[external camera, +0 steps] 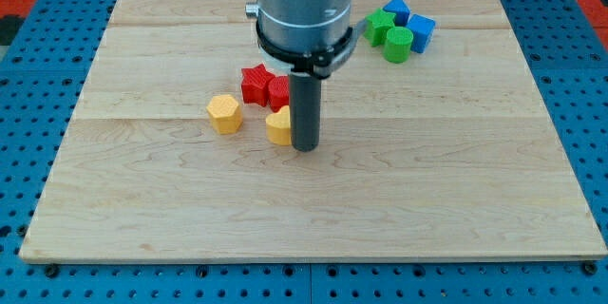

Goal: Move the yellow hexagon a bit up

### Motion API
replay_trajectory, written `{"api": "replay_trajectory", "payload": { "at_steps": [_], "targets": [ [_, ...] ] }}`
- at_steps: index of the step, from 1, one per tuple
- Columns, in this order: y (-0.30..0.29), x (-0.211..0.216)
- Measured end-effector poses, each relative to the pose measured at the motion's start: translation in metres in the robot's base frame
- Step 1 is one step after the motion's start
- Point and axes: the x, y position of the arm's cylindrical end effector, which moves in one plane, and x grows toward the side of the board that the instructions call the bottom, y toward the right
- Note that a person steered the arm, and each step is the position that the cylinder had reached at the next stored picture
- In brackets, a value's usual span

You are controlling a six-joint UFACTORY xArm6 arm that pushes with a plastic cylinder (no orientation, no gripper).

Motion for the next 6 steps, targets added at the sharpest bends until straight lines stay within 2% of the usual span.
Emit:
{"api": "replay_trajectory", "payload": {
  "at_steps": [1, 2, 3, 4, 6],
  "targets": [
    [-0.046, 0.012],
    [-0.076, 0.043],
    [-0.102, 0.007],
    [-0.085, -0.033],
    [-0.046, 0.005]
  ]
}}
